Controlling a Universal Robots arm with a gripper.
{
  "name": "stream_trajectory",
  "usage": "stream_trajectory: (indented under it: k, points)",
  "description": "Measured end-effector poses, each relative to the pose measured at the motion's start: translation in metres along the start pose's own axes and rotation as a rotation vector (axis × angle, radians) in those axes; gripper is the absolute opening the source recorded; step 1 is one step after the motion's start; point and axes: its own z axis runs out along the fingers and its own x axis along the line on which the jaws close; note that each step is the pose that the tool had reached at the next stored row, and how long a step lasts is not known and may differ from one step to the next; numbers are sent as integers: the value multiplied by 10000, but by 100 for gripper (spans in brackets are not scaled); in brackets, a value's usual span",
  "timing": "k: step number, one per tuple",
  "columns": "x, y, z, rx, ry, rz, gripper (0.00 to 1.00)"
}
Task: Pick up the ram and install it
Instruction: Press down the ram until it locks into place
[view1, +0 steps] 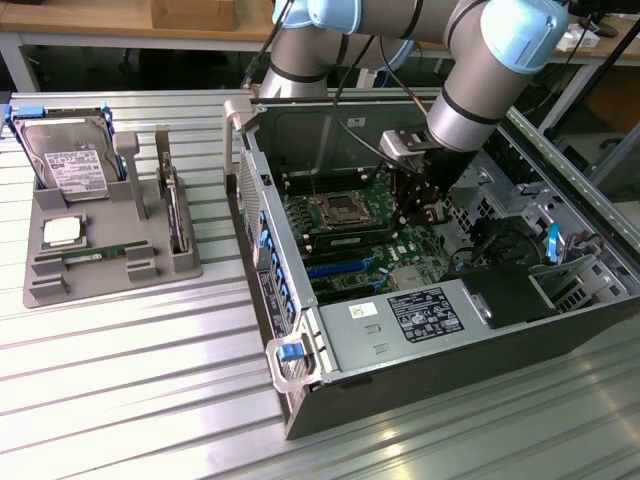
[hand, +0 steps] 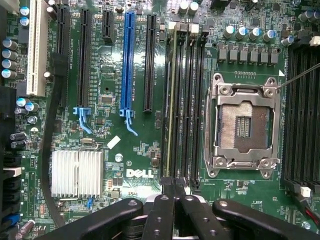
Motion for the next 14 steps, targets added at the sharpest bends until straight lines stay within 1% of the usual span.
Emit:
stream_trajectory:
  k: [1,2,3,5,9,10,11,12,14]
  points:
    - [-3,4,-64,2,6,0,10]
    - [-4,8,-79,9,6,1,10]
    - [-7,61,-79,43,7,-1,10]
    - [-13,204,-70,87,10,-4,10]
    - [-21,386,-59,122,11,-7,10]
    - [-25,482,-53,131,12,-7,10]
    - [-32,621,-44,136,13,-8,10]
    - [-35,689,-40,138,14,-6,10]
    - [-40,789,-31,143,9,-8,10]
